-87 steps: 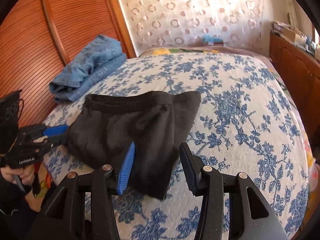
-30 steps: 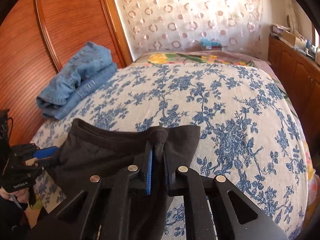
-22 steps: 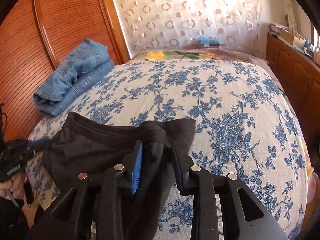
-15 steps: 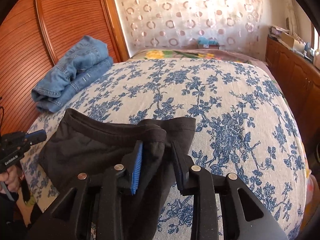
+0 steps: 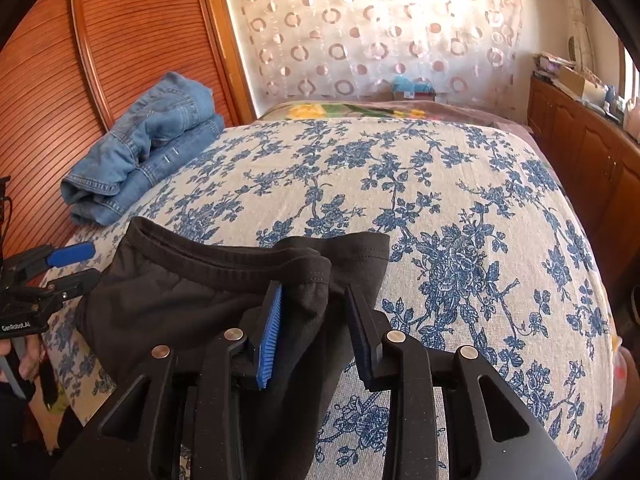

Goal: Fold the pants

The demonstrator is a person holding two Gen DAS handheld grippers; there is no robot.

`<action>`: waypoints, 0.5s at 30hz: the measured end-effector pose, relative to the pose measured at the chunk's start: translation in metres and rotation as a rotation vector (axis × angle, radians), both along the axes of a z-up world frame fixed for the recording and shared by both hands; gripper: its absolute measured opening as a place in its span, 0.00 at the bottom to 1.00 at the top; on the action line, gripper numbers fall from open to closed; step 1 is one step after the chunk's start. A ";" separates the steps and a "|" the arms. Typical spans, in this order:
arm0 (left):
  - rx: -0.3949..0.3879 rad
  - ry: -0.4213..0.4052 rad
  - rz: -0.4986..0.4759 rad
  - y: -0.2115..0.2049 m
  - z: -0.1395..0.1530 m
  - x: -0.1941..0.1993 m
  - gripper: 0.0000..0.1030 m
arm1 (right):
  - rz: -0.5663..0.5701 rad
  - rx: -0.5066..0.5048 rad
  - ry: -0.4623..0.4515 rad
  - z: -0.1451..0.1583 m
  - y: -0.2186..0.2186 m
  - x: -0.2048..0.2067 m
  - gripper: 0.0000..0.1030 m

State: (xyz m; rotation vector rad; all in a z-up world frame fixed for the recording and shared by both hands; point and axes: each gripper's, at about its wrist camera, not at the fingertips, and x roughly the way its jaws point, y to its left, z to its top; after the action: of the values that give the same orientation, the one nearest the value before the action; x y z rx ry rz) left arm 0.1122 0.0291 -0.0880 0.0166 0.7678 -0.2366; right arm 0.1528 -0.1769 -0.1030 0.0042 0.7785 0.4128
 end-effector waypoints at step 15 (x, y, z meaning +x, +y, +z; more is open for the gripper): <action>0.010 0.076 -0.018 -0.010 -0.014 0.032 0.63 | -0.025 -0.009 -0.001 -0.001 -0.003 -0.001 0.43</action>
State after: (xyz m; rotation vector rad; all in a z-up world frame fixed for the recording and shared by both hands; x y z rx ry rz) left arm 0.1437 0.0195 -0.1019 0.0245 0.8452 -0.2515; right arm 0.1522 -0.1794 -0.1036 0.0051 0.7785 0.3854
